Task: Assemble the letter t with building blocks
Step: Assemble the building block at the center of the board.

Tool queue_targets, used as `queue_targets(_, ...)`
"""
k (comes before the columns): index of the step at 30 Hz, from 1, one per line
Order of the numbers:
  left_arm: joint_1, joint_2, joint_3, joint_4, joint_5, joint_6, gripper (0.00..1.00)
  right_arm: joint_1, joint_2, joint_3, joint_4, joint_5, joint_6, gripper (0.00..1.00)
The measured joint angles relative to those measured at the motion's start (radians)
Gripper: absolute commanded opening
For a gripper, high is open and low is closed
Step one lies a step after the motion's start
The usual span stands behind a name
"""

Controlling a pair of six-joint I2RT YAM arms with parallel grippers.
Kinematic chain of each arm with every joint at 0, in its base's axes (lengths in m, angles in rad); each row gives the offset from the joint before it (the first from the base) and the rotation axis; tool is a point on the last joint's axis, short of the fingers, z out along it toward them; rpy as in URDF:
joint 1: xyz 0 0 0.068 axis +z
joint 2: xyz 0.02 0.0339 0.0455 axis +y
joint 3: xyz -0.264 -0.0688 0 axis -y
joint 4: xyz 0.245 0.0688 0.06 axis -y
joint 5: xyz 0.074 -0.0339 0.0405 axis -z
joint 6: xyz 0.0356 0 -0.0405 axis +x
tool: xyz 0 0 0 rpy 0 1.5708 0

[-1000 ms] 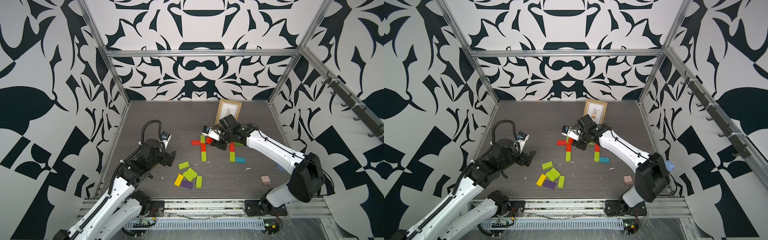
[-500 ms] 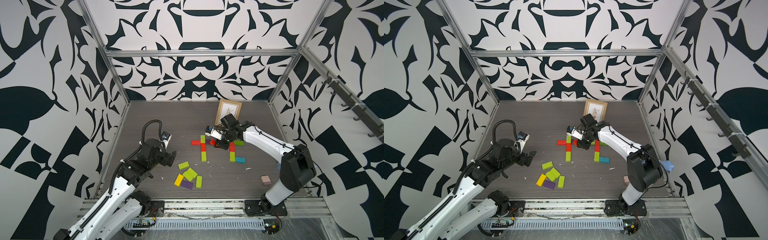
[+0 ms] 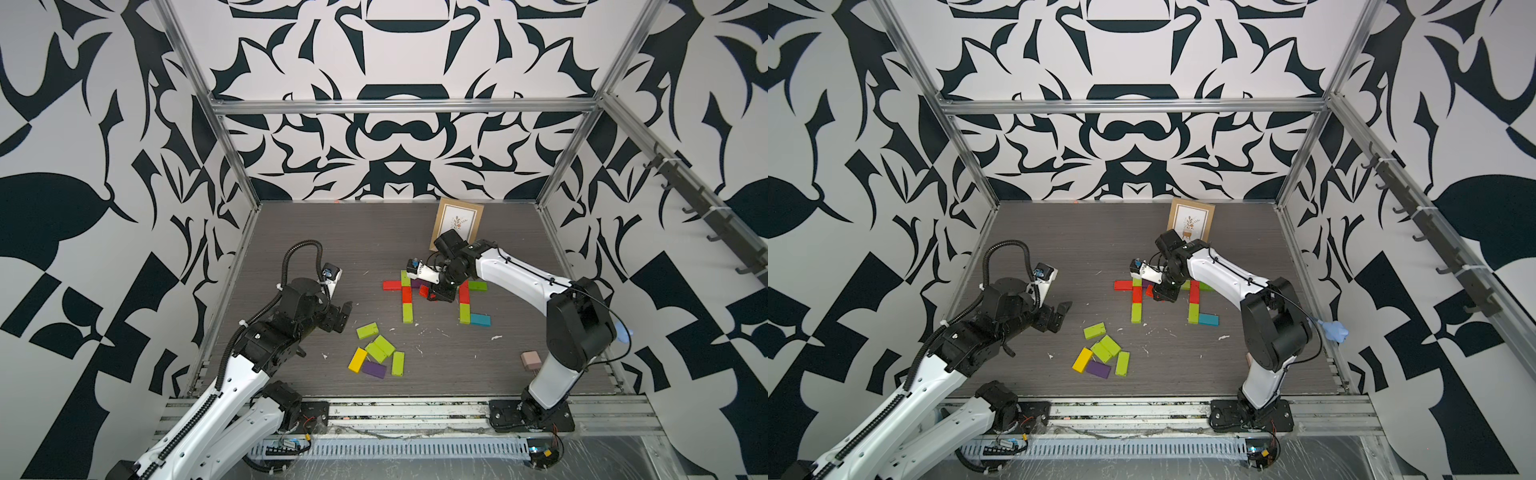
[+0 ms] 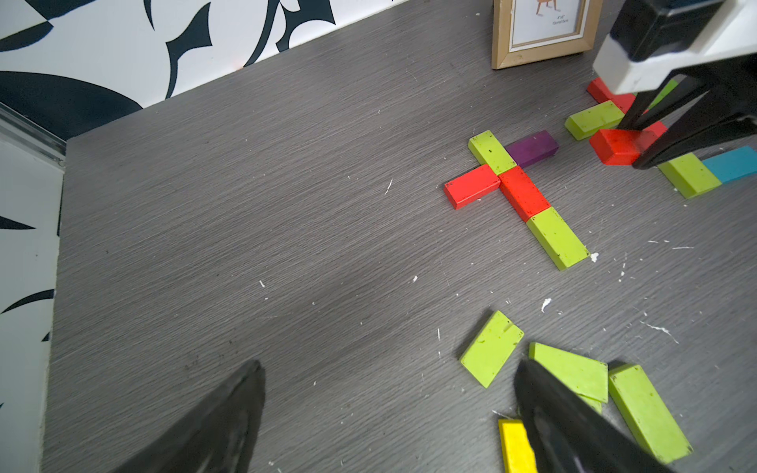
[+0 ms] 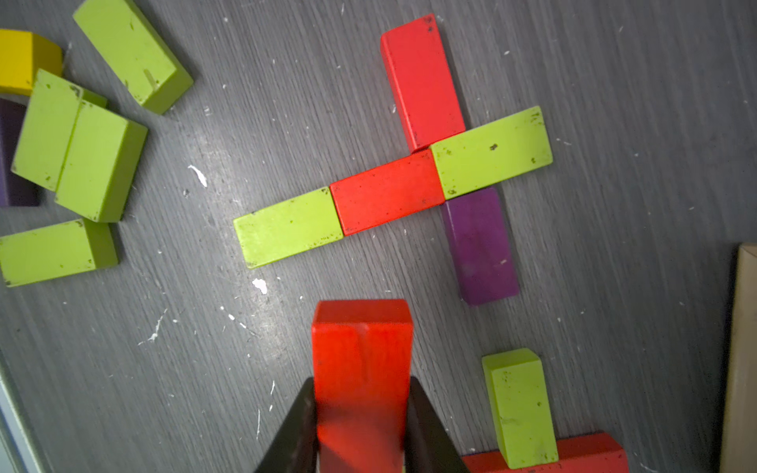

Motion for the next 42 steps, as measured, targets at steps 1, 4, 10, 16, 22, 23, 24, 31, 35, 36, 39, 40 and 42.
queue_targets(1, 0.0, 0.0, 0.0, 0.0, 0.0, 0.0, 0.99, 0.009, 0.0, -0.003, 0.003, 0.013, -0.013, 0.0)
queue_targets(4, 0.0, 0.0, 0.0, 0.0, -0.001, 0.0, 0.99, 0.034, 0.0, -0.016, 0.006, 0.039, -0.042, 0.0)
queue_targets(10, 0.0, -0.001, 0.0, 0.0, -0.005, 0.0, 0.99, 0.052, 0.0, -0.053, 0.015, 0.017, -0.135, 0.0)
queue_targets(16, 0.0, -0.015, -0.001, 0.0, -0.008, 0.0, 0.99, 0.051, 0.0, -0.095, 0.008, -0.01, -0.25, 0.0)
queue_targets(22, 0.0, -0.021, -0.002, 0.0, -0.009, 0.0, 0.99, 0.055, 0.0, -0.095, 0.005, -0.014, -0.311, 0.0)
queue_targets(23, 0.0, -0.021, -0.002, 0.0, -0.009, 0.0, 0.99, 0.057, 0.0, -0.095, 0.004, -0.01, -0.317, 0.0)
queue_targets(24, 0.0, -0.022, -0.002, 0.0, -0.009, 0.0, 0.99, 0.06, 0.0, -0.095, 0.002, -0.006, -0.323, 0.0)
queue_targets(31, 0.0, -0.03, -0.002, 0.0, -0.009, 0.0, 0.99, 0.079, 0.04, -0.093, -0.002, 0.018, -0.338, 0.0)
queue_targets(35, 0.0, -0.03, -0.002, 0.0, -0.009, 0.0, 0.99, 0.083, 0.066, -0.09, -0.002, 0.031, -0.338, 0.0)
queue_targets(36, 0.0, -0.031, -0.002, 0.0, -0.009, 0.0, 0.99, 0.085, 0.071, -0.087, -0.004, 0.035, -0.338, 0.0)
queue_targets(39, 0.0, -0.032, -0.002, 0.0, -0.009, 0.0, 0.99, 0.085, 0.085, -0.077, -0.005, 0.044, -0.337, 0.0)
queue_targets(40, 0.0, -0.032, -0.002, 0.0, -0.009, 0.0, 0.99, 0.085, 0.09, -0.074, -0.005, 0.046, -0.336, 0.0)
queue_targets(42, 0.0, -0.032, -0.002, 0.0, -0.009, 0.0, 0.99, 0.085, 0.1, -0.067, -0.005, 0.047, -0.333, 0.0)
